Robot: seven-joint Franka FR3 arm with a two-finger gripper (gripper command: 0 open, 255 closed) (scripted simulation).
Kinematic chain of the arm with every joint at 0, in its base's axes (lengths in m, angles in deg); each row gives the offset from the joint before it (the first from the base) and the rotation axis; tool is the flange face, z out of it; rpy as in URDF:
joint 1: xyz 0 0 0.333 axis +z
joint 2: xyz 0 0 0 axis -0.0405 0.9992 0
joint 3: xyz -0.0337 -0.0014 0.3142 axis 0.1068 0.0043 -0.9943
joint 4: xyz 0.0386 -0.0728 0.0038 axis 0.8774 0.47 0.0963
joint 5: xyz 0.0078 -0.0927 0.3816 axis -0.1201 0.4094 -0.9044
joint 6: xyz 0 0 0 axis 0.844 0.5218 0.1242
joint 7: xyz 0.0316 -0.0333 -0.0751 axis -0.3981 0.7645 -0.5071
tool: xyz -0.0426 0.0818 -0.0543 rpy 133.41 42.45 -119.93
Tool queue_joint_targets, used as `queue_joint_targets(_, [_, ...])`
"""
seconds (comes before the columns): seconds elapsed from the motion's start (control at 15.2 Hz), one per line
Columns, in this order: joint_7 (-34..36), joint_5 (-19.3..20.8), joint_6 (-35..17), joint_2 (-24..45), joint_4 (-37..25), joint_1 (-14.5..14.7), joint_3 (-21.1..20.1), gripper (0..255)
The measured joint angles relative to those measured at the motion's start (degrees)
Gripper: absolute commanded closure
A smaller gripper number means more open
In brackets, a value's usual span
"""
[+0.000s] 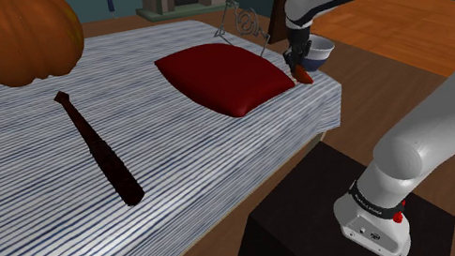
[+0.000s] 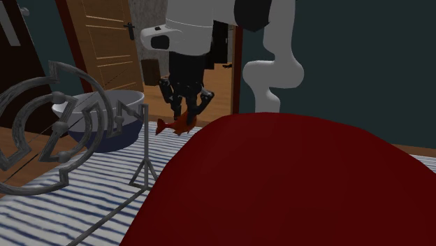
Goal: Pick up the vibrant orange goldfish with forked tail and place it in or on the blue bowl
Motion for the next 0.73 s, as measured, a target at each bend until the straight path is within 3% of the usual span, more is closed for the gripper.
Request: queue_joint_targets(0.73, [-1.87,-0.65,8.30,-2.28,-6.14,0.16,-0.27,255])
